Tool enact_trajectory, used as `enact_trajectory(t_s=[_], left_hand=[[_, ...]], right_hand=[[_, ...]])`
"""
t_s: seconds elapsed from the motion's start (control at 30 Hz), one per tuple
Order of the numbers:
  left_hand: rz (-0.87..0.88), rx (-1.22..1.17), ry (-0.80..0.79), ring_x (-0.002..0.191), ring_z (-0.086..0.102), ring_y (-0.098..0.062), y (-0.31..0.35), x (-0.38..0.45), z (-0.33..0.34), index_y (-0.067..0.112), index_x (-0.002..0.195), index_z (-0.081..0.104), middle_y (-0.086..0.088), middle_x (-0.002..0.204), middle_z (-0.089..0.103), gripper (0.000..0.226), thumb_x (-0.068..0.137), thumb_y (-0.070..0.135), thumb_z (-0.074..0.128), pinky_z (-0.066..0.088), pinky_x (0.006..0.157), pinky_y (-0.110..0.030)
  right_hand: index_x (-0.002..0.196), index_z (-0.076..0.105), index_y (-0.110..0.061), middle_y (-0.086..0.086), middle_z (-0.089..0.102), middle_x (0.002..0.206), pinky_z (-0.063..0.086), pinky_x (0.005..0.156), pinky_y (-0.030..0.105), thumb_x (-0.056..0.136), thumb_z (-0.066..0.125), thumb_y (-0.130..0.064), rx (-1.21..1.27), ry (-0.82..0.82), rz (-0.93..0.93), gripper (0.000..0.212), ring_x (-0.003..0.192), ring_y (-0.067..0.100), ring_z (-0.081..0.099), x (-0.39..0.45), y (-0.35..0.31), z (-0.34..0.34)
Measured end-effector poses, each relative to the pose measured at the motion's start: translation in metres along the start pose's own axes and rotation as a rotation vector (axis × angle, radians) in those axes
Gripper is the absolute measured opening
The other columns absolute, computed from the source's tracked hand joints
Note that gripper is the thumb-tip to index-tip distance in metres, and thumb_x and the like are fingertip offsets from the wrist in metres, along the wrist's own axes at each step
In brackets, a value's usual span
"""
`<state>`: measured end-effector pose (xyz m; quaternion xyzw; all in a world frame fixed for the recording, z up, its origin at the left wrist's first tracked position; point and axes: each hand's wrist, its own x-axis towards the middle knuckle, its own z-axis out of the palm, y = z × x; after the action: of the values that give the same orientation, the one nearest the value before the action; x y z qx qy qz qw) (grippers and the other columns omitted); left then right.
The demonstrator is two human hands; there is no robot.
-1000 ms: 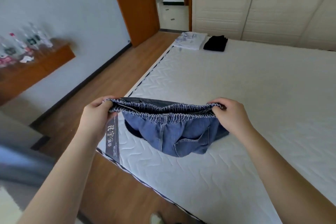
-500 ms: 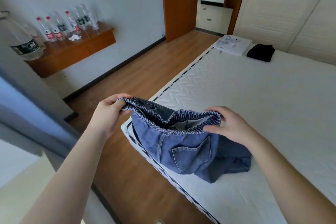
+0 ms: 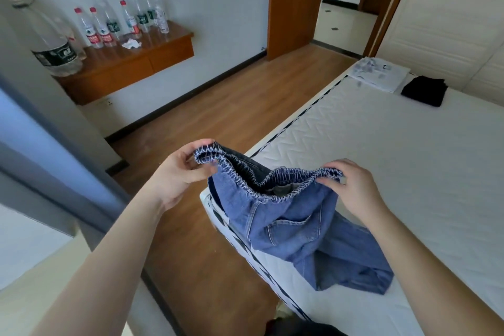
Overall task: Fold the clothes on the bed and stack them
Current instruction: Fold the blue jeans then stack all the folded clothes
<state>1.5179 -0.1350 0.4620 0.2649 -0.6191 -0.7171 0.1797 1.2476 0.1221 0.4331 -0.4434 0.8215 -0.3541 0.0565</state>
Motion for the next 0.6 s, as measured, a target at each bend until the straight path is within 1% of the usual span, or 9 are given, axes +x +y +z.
enact_trajectory(t_s=[0.07,0.13,0.2,0.27,0.33,0.4,0.47,0.53,0.6], left_hand=[[0.012,0.072,0.012,0.109,0.066,-0.02,-0.004,0.015,-0.008,0.021,0.126,0.06,-0.007,0.12,0.068,0.059,0.077,-0.01,0.072,0.052,0.091,-0.024],[0.046,0.193,0.105,0.105,0.066,-0.015,-0.003,0.03,-0.016,0.023,0.12,0.065,-0.001,0.113,0.072,0.054,0.079,-0.013,0.069,0.051,0.085,-0.016],[0.053,0.322,0.206,0.099,0.068,-0.01,0.0,0.044,-0.027,0.028,0.111,0.069,0.008,0.106,0.073,0.044,0.08,-0.003,0.074,0.05,0.08,-0.01],[0.058,0.449,0.283,0.092,0.069,-0.005,0.005,0.056,-0.038,0.033,0.105,0.071,0.012,0.101,0.074,0.037,0.077,0.01,0.08,0.049,0.079,-0.008],[0.071,0.51,0.365,0.084,0.068,-0.002,0.013,0.066,-0.051,0.039,0.095,0.073,0.016,0.095,0.074,0.033,0.072,0.017,0.084,0.049,0.076,-0.007],[0.087,0.528,0.434,0.075,0.067,0.001,0.02,0.074,-0.065,0.044,0.086,0.073,0.02,0.089,0.073,0.029,0.069,0.023,0.085,0.048,0.072,-0.007],[0.067,0.511,0.503,0.066,0.063,-0.001,0.025,0.081,-0.081,0.044,0.082,0.073,0.018,0.079,0.072,0.024,0.069,0.027,0.084,0.048,0.067,-0.01],[0.045,0.465,0.565,0.06,0.06,-0.009,0.027,0.089,-0.096,0.036,0.084,0.074,0.009,0.073,0.071,0.02,0.07,0.027,0.085,0.051,0.063,-0.016],[0.032,0.458,0.628,0.056,0.058,-0.012,0.029,0.098,-0.11,0.032,0.084,0.073,-0.001,0.071,0.07,0.019,0.071,0.027,0.086,0.051,0.06,-0.017]], right_hand=[[0.102,0.073,-0.011,0.0,0.069,0.1,0.035,0.075,0.004,0.078,0.081,-0.023,0.014,0.044,0.007,0.028,0.085,0.015,0.061,0.023,0.001,0.008],[0.104,0.073,-0.012,-0.001,0.069,0.1,0.037,0.074,0.012,0.078,0.081,-0.025,0.025,0.063,0.005,0.03,0.084,0.017,0.062,0.05,0.002,0.016],[0.104,0.072,-0.011,-0.001,0.069,0.1,0.038,0.074,0.015,0.078,0.08,-0.026,0.031,0.067,-0.01,0.031,0.083,0.019,0.062,0.079,0.002,0.025],[0.105,0.072,-0.011,-0.001,0.069,0.101,0.036,0.073,0.009,0.079,0.08,-0.025,0.037,0.062,-0.027,0.031,0.083,0.018,0.061,0.109,-0.001,0.036],[0.104,0.072,-0.012,-0.001,0.069,0.102,0.034,0.072,0.004,0.08,0.079,-0.025,0.036,0.041,-0.045,0.029,0.082,0.014,0.059,0.138,-0.006,0.045],[0.104,0.072,-0.013,-0.001,0.068,0.103,0.033,0.071,0.006,0.08,0.079,-0.025,0.03,0.022,-0.082,0.028,0.083,0.012,0.057,0.165,-0.013,0.054],[0.106,0.071,-0.012,0.0,0.068,0.105,0.032,0.073,0.009,0.081,0.078,-0.025,0.018,0.014,-0.101,0.029,0.087,0.01,0.055,0.189,-0.019,0.061],[0.107,0.07,-0.011,0.002,0.068,0.107,0.031,0.075,0.011,0.082,0.077,-0.023,0.007,0.019,-0.111,0.029,0.089,0.008,0.053,0.206,-0.024,0.069],[0.108,0.07,-0.011,0.002,0.067,0.107,0.031,0.076,0.012,0.083,0.077,-0.022,0.001,0.013,-0.118,0.029,0.09,0.008,0.052,0.219,-0.032,0.08]])
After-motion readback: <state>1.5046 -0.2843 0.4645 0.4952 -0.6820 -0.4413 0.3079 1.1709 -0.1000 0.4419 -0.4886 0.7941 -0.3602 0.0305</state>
